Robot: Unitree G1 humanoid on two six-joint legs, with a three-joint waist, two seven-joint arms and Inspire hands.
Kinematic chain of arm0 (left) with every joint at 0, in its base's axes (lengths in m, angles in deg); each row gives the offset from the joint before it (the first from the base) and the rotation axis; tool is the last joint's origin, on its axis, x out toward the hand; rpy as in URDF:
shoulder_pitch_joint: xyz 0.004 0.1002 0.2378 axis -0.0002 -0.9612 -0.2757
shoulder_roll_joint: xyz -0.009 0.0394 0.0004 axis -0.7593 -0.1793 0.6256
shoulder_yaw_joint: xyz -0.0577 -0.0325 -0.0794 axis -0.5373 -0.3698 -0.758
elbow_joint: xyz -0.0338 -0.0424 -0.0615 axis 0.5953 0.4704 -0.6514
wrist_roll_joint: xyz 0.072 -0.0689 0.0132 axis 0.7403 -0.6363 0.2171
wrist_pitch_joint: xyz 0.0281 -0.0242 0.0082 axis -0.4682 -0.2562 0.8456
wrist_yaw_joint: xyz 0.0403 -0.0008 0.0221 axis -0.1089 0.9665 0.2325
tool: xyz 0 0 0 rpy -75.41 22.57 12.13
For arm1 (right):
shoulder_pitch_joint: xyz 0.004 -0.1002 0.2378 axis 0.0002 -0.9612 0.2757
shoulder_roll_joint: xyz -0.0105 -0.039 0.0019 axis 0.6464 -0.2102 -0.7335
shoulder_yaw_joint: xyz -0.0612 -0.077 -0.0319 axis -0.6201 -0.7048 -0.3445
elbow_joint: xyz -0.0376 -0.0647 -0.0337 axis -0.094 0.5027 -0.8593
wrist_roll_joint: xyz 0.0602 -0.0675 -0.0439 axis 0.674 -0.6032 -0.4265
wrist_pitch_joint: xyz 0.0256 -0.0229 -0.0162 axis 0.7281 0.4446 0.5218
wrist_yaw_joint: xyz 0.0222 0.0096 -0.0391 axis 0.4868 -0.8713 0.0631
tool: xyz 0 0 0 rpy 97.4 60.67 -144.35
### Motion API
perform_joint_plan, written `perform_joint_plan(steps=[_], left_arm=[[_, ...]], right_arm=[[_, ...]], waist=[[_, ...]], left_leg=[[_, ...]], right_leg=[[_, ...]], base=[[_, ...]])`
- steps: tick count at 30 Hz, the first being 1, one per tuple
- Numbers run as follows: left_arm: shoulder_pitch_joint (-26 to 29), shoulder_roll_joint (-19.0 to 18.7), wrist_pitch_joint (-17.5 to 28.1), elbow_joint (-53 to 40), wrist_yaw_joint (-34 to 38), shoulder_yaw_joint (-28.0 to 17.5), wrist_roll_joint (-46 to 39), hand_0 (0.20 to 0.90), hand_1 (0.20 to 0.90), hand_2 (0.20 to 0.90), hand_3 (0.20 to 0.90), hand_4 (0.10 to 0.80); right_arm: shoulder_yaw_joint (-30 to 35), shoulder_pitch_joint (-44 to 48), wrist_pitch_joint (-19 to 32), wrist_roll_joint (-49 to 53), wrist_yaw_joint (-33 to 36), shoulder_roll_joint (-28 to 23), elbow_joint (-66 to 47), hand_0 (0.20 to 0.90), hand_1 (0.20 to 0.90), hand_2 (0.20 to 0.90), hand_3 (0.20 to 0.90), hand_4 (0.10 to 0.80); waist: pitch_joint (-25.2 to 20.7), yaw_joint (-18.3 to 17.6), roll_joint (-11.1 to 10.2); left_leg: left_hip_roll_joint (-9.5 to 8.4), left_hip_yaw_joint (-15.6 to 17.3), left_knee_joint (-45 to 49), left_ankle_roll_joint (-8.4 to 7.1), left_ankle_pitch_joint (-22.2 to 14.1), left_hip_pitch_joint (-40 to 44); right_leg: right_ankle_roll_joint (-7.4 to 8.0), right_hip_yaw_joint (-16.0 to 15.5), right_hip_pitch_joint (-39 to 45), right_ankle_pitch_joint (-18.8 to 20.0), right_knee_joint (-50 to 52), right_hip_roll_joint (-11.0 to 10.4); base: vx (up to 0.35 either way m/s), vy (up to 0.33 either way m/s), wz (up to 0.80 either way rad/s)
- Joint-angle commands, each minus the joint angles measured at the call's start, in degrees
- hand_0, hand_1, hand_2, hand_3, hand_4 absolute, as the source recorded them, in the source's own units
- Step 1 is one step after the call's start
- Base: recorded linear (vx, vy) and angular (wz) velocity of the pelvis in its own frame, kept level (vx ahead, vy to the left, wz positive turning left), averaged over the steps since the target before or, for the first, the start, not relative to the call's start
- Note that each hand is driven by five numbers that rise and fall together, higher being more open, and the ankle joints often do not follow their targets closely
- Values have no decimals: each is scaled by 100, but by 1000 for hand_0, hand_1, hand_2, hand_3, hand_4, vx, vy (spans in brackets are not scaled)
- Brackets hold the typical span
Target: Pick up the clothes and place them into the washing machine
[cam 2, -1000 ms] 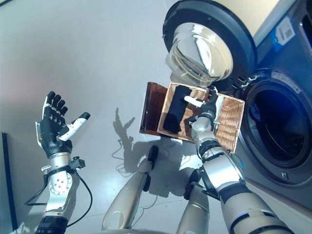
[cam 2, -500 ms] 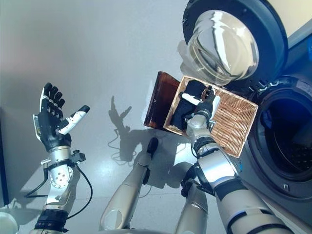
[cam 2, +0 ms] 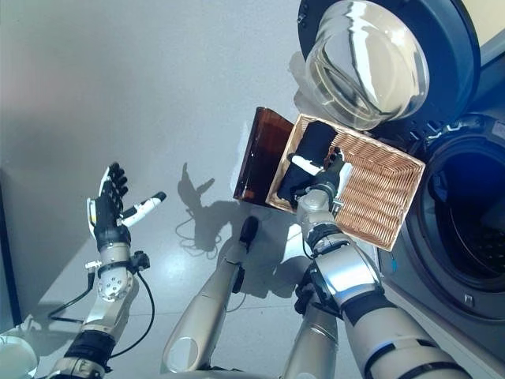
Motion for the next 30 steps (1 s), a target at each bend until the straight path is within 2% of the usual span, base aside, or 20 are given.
perform_joint_plan(steps=[1,4,7,8,9,10,11,22,28,30], left_arm=[[-90,-369,146,267,69,-56,67,900,900,900,900,800],[-98,-320,15,1083,29,137,10,900,900,900,900,800],[-76,-311,11,1240,49,266,56,900,900,900,900,800],[-87,-304,-7,1263,62,338,128,900,900,900,900,800],[-94,-313,-7,1314,73,369,155,900,900,900,900,800],[-70,-318,-7,1360,101,401,180,900,900,900,900,800],[-92,-322,-9,1350,115,445,219,900,900,900,900,800],[-108,-381,78,1227,246,544,242,900,900,900,900,800],[-163,-375,104,1377,204,587,163,900,900,900,900,800],[-118,-325,96,1654,134,606,71,900,900,900,900,800]], right_arm=[[-3,245,283,-256,200,-197,61,900,900,900,900,800],[179,305,286,-181,274,-343,168,900,900,900,900,800],[233,347,301,-167,307,-420,174,900,900,900,900,800],[259,353,302,-180,323,-465,199,639,639,639,639,614],[285,379,299,-154,340,-529,227,639,639,639,639,614],[306,417,309,-157,351,-578,241,359,359,359,359,414],[325,435,316,-138,361,-629,250,200,200,200,200,300],[469,566,352,30,410,-978,225,200,200,200,200,300],[723,223,624,503,276,-1022,-212,200,200,200,200,300],[931,-90,810,887,40,-957,-502,200,200,200,200,300]], waist=[[-67,103,275],[-30,179,367],[-12,207,423],[-5,233,457],[-4,243,477],[1,257,493],[0,272,505],[-32,236,602],[-81,107,616],[-121,7,623]], left_leg=[[-307,412,699,-118,-1150,-135],[-342,391,730,-123,-1126,-189],[-369,378,746,-128,-1116,-225],[-378,367,754,-131,-1112,-252],[-385,356,755,-133,-1103,-263],[-388,353,764,-135,-1098,-283],[-391,340,738,-140,-1086,-283],[-368,392,732,-155,-1064,-238],[-303,519,646,-142,-1072,43],[-281,562,592,-135,-1068,203]], right_leg=[[-292,295,37,383,-456,-12],[-285,259,1,333,-364,-49],[-284,240,-25,313,-317,-73],[-279,223,-39,304,-293,-86],[-280,219,-43,290,-279,-81],[-282,204,-54,283,-259,-89],[-277,206,-57,281,-264,-92],[-283,284,-102,235,-168,-80],[-252,408,91,312,-300,-34],[-232,460,216,340,-381,-29]], base=[[0,0,0],[0,0,0],[0,-6,10],[5,-13,11],[10,-18,10],[15,-21,12],[13,-20,17],[3,-1,5],[-12,2,-9],[16,17,-26]])
